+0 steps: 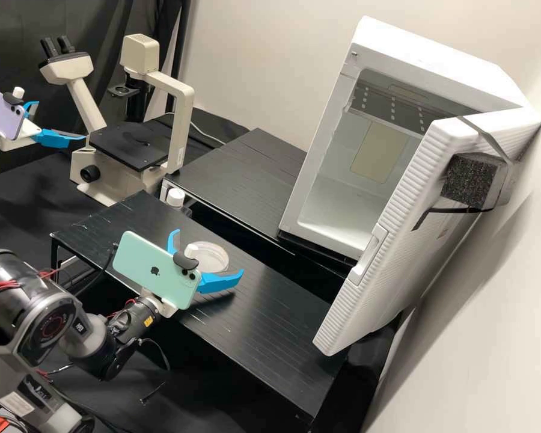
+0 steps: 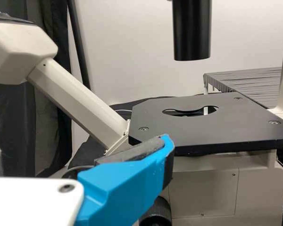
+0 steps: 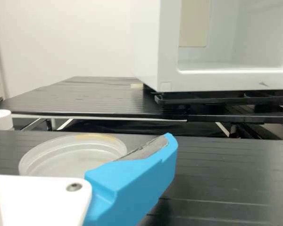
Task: Return the petri dish to the incubator.
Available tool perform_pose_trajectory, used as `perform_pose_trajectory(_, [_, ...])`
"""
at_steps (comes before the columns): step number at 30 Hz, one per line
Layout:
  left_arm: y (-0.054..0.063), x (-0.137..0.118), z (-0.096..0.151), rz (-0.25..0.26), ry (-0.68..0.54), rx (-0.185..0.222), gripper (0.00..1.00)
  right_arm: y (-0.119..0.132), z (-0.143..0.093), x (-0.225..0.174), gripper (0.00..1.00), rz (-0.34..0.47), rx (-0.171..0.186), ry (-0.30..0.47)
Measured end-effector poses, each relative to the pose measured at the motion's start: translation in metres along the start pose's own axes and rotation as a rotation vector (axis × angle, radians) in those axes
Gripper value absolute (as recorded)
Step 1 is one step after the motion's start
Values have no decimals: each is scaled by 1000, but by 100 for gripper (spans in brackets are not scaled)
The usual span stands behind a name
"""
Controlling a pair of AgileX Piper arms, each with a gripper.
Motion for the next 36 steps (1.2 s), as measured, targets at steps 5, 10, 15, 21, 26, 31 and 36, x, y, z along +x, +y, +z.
perform_pose_trajectory(5, [0, 0, 0, 0, 0, 0, 100, -9, 5, 3, 100, -53, 4, -28])
perform_pose_trajectory(10, [0, 0, 0, 0, 0, 0, 100, -15, 7, 5, 100, -75, -13, -35])
perform_pose_trajectory(15, [0, 0, 0, 0, 0, 0, 100, -15, 8, 5, 100, -73, -20, -32])
perform_pose_trajectory(21, [0, 0, 0, 0, 0, 0, 100, -15, 8, 6, 0, -70, -20, -30])
perform_pose_trajectory(26, [0, 0, 0, 0, 0, 0, 100, -15, 8, 6, 0, -63, -14, -37])
perform_pose_trajectory(31, [0, 0, 0, 0, 0, 0, 100, -15, 8, 6, 0, -62, -13, -37])
perform_pose_trajectory(36, [0, 0, 0, 0, 0, 0, 100, -14, 8, 6, 0, -56, -10, -41])
